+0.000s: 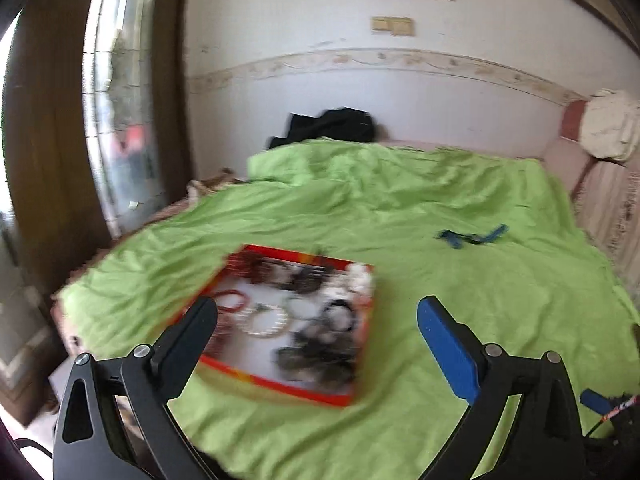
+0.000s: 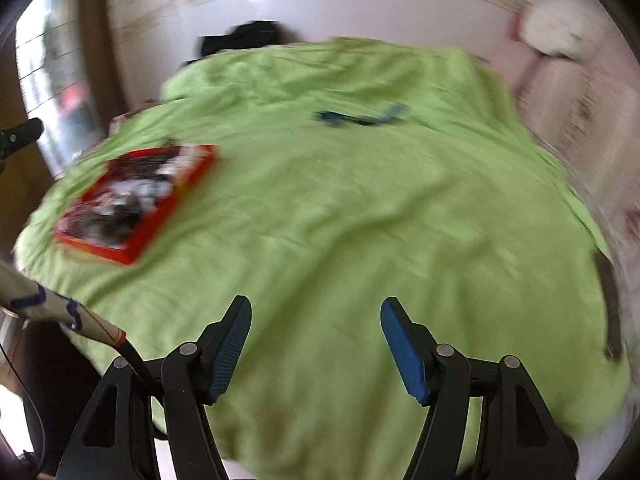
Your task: Organize jewelry
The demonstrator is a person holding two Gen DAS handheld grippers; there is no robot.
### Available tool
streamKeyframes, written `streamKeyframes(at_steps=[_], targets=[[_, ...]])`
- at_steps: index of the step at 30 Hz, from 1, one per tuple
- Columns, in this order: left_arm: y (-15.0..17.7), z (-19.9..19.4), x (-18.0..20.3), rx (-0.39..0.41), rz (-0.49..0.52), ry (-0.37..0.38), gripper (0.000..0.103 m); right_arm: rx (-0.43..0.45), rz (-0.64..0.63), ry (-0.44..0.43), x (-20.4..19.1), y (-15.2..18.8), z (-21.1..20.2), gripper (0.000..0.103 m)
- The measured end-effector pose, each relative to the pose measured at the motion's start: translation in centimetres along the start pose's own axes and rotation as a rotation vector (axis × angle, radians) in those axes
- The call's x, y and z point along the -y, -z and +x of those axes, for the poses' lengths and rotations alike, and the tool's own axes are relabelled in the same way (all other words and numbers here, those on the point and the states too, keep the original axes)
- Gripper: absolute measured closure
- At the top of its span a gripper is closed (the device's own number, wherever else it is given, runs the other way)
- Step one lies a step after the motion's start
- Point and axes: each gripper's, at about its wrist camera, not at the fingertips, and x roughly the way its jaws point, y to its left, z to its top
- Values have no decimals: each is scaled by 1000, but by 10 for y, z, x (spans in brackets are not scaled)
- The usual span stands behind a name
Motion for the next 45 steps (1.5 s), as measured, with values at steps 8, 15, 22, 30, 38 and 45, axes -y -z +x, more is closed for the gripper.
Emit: streamKeyframes(at_steps=[8, 15, 22, 30, 38, 45], targets=[[12, 3, 50, 15, 113, 69, 3, -33, 122, 113, 52, 23, -12, 31], [5, -18, 36, 128, 56, -41, 3, -27, 89, 101, 40, 23, -12, 31], [-9, -49, 8, 265, -93, -84, 0, -8, 60, 102, 29, 21, -15, 31], [-4, -43, -6, 193, -96, -53, 0, -14, -19, 96, 10, 10, -10, 31], [5, -44, -17, 216, -70, -65, 0, 43, -109, 22, -39, -26, -17, 29], [18, -29, -33, 138, -64, -93, 0, 12, -165, -18, -80, -13, -6, 26]])
